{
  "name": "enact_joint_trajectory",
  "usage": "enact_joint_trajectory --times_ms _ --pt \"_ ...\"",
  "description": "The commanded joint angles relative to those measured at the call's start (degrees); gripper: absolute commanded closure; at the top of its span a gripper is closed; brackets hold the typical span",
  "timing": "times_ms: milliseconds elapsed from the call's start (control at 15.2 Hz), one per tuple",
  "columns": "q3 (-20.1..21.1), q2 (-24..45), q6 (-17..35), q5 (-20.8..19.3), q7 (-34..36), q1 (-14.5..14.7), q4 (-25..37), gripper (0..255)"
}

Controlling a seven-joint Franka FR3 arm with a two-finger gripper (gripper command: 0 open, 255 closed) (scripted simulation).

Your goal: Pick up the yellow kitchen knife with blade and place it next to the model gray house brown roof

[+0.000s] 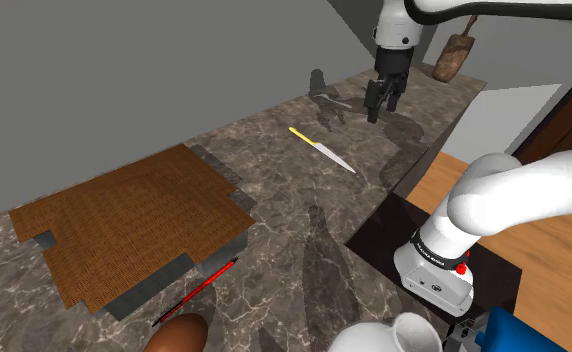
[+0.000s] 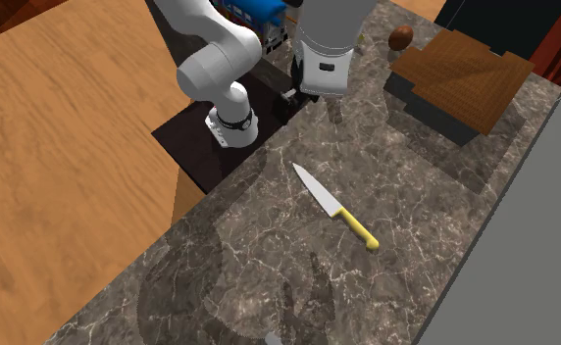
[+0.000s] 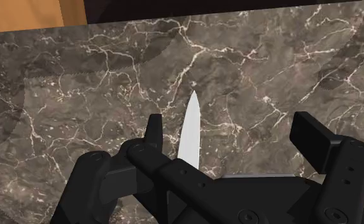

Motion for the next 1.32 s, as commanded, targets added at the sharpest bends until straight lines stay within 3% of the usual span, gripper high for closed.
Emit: enact_joint_trajectory --times_ms 0,594,1254 --pt "0.0 0.0 0.0 0.0 0.0 0.0 0.0 0" --pt "-4.8 18.1 15.1 1.8 -4.5 -0.9 2.8 0" --pt "-8.6 40.9 25.9 8.1 -11.6 -1.3 13.6 0"
